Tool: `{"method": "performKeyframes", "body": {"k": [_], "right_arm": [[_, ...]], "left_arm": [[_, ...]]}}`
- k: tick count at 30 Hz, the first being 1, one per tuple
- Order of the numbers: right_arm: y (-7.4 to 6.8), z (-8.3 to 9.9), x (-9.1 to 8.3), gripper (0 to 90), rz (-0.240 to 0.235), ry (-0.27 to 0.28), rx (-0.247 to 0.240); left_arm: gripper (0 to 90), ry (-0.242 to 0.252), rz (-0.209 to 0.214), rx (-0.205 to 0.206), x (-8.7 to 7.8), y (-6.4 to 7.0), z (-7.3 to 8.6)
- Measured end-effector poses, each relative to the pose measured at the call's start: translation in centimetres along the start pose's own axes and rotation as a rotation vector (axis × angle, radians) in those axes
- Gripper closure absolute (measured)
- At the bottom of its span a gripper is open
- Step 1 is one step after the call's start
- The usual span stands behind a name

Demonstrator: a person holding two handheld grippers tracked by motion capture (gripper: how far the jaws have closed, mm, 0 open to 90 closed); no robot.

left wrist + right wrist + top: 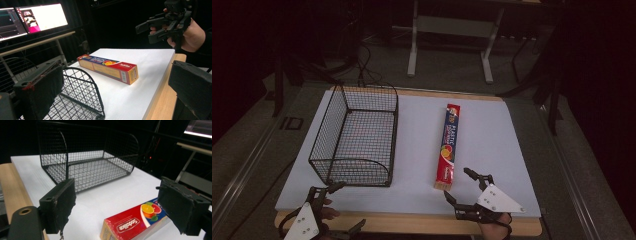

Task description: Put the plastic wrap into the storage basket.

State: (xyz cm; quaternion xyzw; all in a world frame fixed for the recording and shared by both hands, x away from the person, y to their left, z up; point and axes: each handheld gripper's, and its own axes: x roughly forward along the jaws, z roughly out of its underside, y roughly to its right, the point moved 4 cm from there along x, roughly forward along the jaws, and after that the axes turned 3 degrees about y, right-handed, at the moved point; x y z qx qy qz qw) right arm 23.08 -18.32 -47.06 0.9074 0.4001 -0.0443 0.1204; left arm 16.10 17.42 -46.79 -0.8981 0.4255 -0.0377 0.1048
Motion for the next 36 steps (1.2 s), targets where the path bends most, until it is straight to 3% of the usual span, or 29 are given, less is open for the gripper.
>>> {"method": "performKeyframes", "body": {"k": [5,16,19,25,36], "right_arm": [[0.0,-0.2,-0.2,15.8,-0.043,-0.022,0.049],[-0.9,-1.0,0.0,14.4,-0.087,-0.057,0.011],[-1.0,-1.2,0.1,14.0,-0.076,-0.06,0.004],[-1.2,-1.7,0.9,14.4,-0.001,-0.072,-0.058],[-0.1,-3.5,2.7,14.5,0.035,-0.071,-0.068]], "left_arm": [[0.6,-0.009,0.004,0.02,0.1,0.2,0.0],[0.6,-0.007,0.015,0.012,0.2,0.3,0.0],[0.6,-0.008,0.021,0.005,0.3,0.3,0.1],[0.6,-0.008,0.031,-0.005,0.4,0.3,0.1],[0.6,-0.007,0.021,0.004,0.1,0.3,-0.2]]}}
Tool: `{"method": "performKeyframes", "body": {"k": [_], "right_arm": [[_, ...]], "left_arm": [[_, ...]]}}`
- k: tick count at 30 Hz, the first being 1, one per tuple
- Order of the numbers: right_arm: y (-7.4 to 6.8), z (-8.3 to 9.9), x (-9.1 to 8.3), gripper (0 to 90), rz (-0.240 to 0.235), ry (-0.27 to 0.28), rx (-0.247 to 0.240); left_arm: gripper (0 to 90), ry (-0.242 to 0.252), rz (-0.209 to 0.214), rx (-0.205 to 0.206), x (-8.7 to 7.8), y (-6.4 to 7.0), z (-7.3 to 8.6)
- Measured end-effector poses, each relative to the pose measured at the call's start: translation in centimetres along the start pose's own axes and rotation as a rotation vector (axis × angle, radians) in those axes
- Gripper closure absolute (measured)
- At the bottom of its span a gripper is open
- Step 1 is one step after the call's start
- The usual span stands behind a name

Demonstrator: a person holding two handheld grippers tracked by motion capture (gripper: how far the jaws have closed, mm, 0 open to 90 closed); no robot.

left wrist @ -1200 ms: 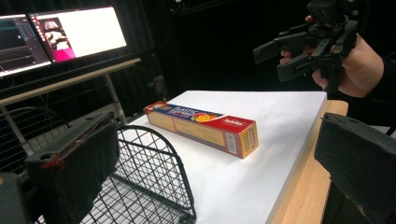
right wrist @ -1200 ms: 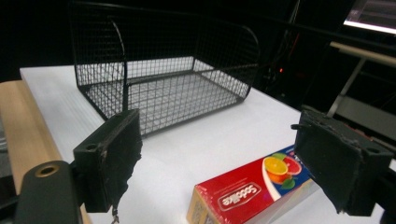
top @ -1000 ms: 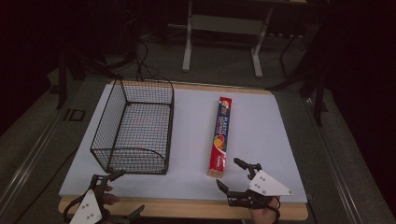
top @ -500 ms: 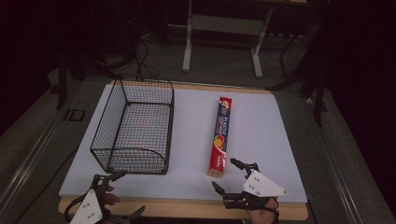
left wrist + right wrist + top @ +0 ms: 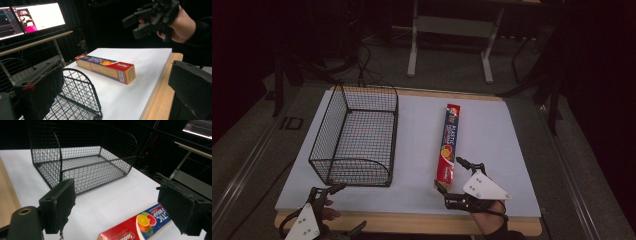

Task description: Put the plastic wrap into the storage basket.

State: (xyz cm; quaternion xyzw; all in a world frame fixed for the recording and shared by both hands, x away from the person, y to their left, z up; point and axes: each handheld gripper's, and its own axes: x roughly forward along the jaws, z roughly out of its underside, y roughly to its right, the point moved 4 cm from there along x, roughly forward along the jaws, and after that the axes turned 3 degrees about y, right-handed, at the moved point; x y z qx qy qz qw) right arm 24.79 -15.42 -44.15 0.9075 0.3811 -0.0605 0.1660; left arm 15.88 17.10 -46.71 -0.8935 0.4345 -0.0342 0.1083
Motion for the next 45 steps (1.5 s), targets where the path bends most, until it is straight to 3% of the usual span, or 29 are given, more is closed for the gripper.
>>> {"method": "performKeyframes", "body": {"k": [9,18,28,36,45], "right_arm": [[1.6,-1.5,2.6,13.5,-0.038,-0.014,0.021],[3.8,-1.6,5.4,10.8,0.058,-0.057,0.087],[5.7,-0.6,8.3,9.8,0.108,-0.139,0.129],[7.8,0.7,10.4,9.7,0.181,-0.244,0.244],[9.3,1.7,12.3,9.8,0.228,-0.334,0.325]], "left_arm": [[0.6,-0.001,0.001,0.01,0.0,0.0,0.0],[0.6,0.017,-0.008,0.005,-0.1,-0.1,-0.4],[0.6,0.014,0.002,-0.004,0.1,-0.2,-0.3],[0.5,0.009,0.006,0.001,0.2,-0.2,-0.2],[0.5,0.004,0.009,0.004,0.2,-0.1,-0.1]]}}
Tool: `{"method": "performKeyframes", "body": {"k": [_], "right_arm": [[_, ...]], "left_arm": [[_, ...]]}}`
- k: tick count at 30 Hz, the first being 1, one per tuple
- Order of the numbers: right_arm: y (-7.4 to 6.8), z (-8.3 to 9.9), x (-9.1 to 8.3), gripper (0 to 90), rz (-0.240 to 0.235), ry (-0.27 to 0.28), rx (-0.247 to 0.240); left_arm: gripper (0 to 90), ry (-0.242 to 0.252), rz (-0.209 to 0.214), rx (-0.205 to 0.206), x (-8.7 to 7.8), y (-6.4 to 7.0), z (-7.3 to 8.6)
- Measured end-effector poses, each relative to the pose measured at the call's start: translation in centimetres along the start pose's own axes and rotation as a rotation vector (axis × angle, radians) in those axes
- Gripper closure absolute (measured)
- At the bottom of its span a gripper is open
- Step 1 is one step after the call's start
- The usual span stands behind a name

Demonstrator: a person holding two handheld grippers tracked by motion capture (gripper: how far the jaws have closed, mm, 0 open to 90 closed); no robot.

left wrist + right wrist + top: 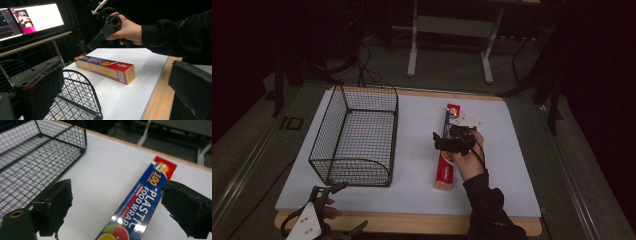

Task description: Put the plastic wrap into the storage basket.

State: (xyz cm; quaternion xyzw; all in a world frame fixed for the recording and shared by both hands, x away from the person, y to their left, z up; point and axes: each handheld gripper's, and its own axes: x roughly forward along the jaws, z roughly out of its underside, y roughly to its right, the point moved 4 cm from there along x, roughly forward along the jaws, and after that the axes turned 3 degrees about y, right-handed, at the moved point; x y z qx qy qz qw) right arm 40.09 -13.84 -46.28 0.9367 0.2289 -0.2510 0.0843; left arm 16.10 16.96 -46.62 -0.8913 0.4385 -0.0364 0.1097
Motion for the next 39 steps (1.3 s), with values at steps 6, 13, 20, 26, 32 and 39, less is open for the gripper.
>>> {"method": "performKeyframes", "body": {"k": [6,13,20,26,32,39], "right_arm": [[1.0,0.0,1.9,9.9,0.045,-0.082,0.095],[2.1,0.3,3.7,10.3,0.072,-0.169,0.178],[3.1,1.2,5.7,13.5,0.1,-0.272,0.276],[3.5,1.5,6.7,17.2,0.128,-0.335,0.313],[4.2,2.0,7.7,24.4,0.152,-0.408,0.355],[4.5,2.4,8.7,28.9,0.16,-0.493,0.412]], "left_arm": [[0.6,0.004,-0.001,0.003,0.0,0.0,0.0],[0.6,-0.008,0.002,0.018,0.0,0.1,0.1],[0.6,-0.01,0.003,0.024,0.0,0.1,0.1],[0.6,-0.009,0.005,0.027,0.1,0.2,0.1],[0.6,-0.014,0.005,0.031,0.1,0.2,0.1],[0.6,-0.013,0.005,0.036,0.1,0.2,0.1]]}}
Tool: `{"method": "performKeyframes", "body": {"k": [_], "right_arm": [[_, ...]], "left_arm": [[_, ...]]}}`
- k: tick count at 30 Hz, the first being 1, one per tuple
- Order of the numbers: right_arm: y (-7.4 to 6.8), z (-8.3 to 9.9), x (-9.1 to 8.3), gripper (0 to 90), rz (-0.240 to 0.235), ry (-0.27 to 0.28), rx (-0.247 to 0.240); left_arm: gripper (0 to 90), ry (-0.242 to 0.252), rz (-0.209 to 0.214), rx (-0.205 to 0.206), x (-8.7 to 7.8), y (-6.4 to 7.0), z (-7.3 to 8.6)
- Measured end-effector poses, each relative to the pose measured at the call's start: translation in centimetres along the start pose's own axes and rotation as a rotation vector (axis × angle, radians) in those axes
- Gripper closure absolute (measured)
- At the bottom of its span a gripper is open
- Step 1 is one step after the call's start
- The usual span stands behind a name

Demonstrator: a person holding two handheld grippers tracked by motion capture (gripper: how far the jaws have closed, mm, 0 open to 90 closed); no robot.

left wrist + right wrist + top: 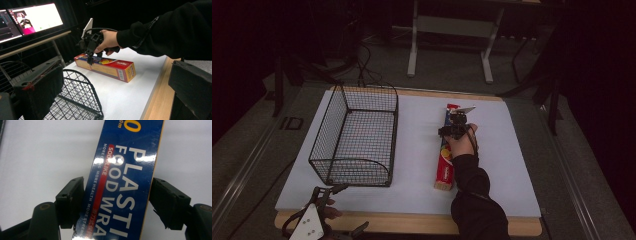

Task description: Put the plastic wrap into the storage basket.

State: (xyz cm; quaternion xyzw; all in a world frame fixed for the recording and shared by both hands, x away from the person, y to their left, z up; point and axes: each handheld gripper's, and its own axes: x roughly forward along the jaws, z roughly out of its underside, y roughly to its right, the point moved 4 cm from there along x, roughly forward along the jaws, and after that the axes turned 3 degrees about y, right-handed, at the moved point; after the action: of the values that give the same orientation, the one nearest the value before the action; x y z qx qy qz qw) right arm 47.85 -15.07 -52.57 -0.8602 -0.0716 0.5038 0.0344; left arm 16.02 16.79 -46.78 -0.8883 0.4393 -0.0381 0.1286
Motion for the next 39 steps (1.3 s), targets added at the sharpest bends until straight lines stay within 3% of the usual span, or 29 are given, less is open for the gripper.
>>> {"method": "performKeyframes", "body": {"k": [7,13,18,20,22,24,28,33,39], "right_arm": [[-0.3,-0.6,0.4,30.9,0.03,-0.066,0.043],[0.3,-0.6,0.9,30.7,-0.02,-0.12,0.123],[0.3,-0.8,1.0,30.9,-0.02,-0.155,0.14],[0.0,-0.8,1.1,31.0,0.008,-0.176,0.14],[-0.5,-0.5,1.7,31.4,0.062,-0.227,0.106],[-0.5,-0.4,1.8,31.7,0.066,-0.233,0.096],[-0.3,-0.3,1.8,33.4,0.05,-0.22,0.144],[-0.7,-0.2,1.6,37.9,0.106,-0.2,0.137],[-1.0,-0.3,1.4,39.3,0.102,-0.194,0.131]], "left_arm": [[0.6,-0.011,0.003,0.006,0.1,0.0,0.2],[0.6,-0.01,0.004,0.008,0.1,0.0,0.1],[0.6,-0.016,0.008,0.016,0.2,0.1,0.2],[0.6,-0.019,0.007,0.02,0.3,0.1,0.2],[0.6,-0.018,0.008,0.022,0.3,0.2,0.2],[0.5,-0.016,0.008,0.023,0.2,0.2,0.1],[0.6,-0.016,0.007,0.019,0.2,0.1,0.2],[0.6,-0.021,0.009,0.028,0.3,0.2,0.2],[0.5,-0.019,0.008,0.019,0.3,0.0,0.2]]}}
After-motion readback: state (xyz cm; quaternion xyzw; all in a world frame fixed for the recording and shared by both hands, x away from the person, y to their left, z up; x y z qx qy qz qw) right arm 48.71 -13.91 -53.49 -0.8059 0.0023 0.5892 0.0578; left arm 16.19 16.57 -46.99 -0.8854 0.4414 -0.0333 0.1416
